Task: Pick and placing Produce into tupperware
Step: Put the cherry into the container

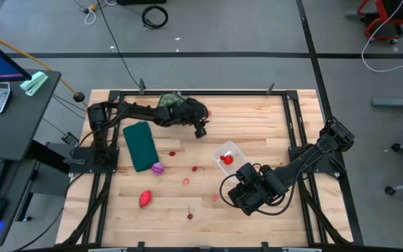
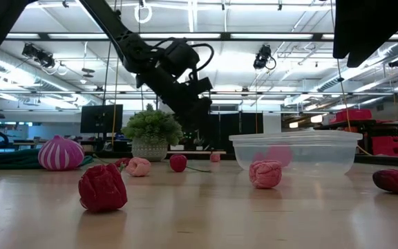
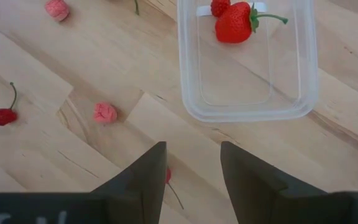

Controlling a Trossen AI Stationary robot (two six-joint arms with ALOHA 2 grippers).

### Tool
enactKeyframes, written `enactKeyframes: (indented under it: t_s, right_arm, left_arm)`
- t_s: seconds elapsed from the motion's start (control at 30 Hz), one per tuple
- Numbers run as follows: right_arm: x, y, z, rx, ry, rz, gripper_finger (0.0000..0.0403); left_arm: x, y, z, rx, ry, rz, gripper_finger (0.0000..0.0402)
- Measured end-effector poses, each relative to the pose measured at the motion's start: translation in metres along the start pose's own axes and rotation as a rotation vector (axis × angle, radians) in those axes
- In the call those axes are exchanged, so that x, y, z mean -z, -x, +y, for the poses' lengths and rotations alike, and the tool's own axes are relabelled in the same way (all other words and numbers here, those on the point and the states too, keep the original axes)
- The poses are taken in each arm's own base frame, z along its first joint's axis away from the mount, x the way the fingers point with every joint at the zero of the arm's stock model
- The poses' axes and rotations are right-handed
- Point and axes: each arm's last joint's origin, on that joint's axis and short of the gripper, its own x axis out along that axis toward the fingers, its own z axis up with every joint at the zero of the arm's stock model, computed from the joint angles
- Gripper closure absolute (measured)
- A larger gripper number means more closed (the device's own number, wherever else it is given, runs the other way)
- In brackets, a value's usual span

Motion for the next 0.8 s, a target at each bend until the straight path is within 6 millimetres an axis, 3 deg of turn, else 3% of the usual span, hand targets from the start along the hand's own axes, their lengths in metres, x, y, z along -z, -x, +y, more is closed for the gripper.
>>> enactKeyframes:
  t_s: [0.23, 0.47, 0.63, 0.8]
  right_arm:
    - [0.0, 0.0, 0.0, 0.0, 0.005, 0.001, 0.0243]
    - [0.0, 0.0, 0.0, 0.0, 0.049, 0.001, 0.0243]
    - [0.0, 0.0, 0.0, 0.0, 0.053, 0.001, 0.0243]
    - [0.0, 0.0, 0.0, 0.0, 0.052, 0.001, 0.0243]
  left_arm:
    - [0.009, -0.02, 0.005, -0.023, 0.014, -0.056, 0.0268]
    - [0.006, -0.021, 0.0, -0.047, 0.005, -0.082, 0.0285]
    - [-0.004, -0.022, 0.004, -0.088, 0.1, -0.092, 0.0299]
    - [-0.025, -0.02, 0.006, -0.082, 0.19, 0.014, 0.0311]
